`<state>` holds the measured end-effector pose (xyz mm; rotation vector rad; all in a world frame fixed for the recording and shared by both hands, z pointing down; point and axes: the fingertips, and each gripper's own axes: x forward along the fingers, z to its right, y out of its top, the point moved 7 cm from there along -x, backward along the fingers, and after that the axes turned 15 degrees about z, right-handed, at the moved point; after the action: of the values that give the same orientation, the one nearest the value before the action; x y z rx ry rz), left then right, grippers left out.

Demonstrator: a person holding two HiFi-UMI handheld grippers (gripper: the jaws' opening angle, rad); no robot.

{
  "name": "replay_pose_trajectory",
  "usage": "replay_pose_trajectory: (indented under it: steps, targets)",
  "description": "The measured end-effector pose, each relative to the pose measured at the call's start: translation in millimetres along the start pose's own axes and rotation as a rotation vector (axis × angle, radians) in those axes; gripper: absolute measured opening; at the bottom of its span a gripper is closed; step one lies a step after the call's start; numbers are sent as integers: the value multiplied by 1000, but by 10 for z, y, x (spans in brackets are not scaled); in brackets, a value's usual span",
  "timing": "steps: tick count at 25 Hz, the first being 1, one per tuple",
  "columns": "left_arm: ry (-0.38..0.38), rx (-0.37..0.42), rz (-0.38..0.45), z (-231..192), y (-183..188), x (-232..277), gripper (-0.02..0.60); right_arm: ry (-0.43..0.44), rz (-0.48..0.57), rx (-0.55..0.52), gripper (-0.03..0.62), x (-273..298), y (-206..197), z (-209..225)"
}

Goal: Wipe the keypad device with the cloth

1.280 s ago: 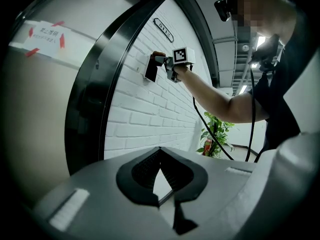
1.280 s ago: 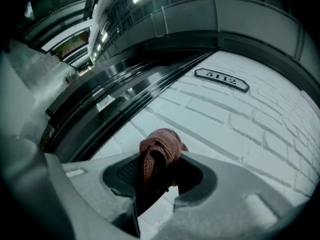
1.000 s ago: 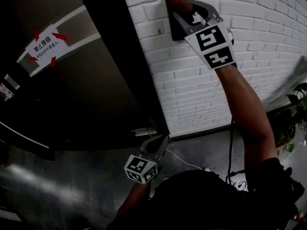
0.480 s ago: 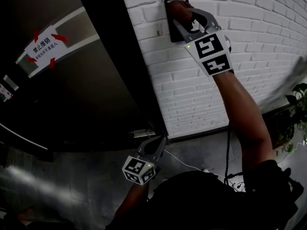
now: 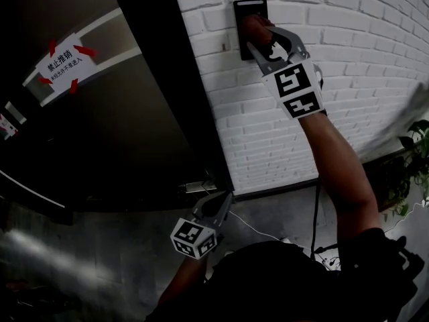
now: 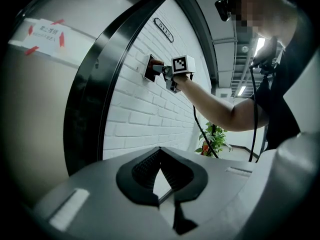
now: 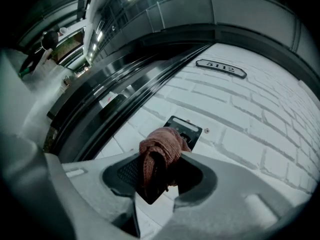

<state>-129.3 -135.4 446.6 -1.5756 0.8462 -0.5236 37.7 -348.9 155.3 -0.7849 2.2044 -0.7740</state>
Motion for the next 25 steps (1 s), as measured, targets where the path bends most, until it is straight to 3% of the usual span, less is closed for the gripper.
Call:
replay_pose_trajectory:
  steps: [25]
  targets:
    - [-10,-3,1,33,-10,14,17,52,-82,31,143,-182,-325,-327]
